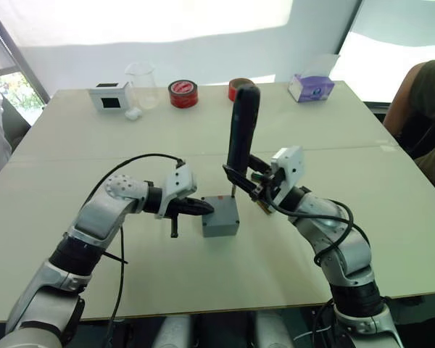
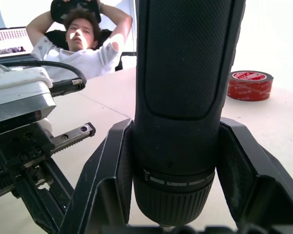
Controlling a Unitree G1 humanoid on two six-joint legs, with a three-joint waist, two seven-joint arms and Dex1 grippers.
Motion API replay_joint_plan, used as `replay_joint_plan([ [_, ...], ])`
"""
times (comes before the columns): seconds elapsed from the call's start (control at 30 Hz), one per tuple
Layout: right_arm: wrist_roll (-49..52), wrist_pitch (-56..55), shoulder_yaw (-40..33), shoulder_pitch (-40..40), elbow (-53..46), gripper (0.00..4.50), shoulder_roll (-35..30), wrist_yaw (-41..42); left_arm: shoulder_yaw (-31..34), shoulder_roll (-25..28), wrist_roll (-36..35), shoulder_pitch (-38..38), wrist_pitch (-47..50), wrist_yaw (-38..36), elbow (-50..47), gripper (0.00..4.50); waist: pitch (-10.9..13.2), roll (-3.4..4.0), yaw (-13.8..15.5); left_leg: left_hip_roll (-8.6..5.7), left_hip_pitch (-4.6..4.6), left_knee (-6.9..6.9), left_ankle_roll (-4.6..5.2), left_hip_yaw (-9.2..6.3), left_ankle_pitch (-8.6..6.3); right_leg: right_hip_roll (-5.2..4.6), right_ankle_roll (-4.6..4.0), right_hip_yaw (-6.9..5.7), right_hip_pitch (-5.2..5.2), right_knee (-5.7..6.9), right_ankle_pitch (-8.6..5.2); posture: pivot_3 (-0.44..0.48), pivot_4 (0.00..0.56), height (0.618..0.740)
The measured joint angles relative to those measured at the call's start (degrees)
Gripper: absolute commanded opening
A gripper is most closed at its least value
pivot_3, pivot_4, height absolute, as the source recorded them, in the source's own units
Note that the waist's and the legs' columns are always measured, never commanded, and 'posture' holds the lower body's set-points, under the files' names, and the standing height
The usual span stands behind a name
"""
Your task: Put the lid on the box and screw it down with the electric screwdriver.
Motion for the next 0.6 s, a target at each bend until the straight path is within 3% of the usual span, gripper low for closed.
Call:
replay_joint_plan([
  [0.2,-0.1,-1.9,0.0,1.5,0.0,1.79,0.0,0.1,-0.1,-0.1,0.1,0.3,0.1,0.1,0.0,0.0,-0.1,-0.02,0.0,0.0,0.24,-0.08,0.02,-0.02,-0.02,-0.01,-0.01,-0.01,0.25,-0.09,-0.01,0.0,0.15,0.74],
  [0.33,-0.1,-2.0,0.0,2.1,0.1,1.79,-0.1,0.2,-0.4,-0.3,0.3,0.5,0.4,0.2,-0.1,0.0,-0.2,-0.07,0.0,-0.02,0.9,-0.69,0.01,0.01,-0.02,-0.06,-0.03,-0.01,0.6,-0.61,-0.03,0.0,0.15,0.74],
  [0.6,-0.1,-2.5,0.0,2.0,0.5,1.79,-0.2,0.5,-0.5,-0.4,0.5,0.4,0.4,0.2,-0.1,0.0,-0.3,-0.09,0.0,-0.01,0.91,-0.73,0.01,-0.01,-0.02,-0.08,-0.02,-0.02,0.59,-0.63,-0.03,0.0,0.15,0.74],
])
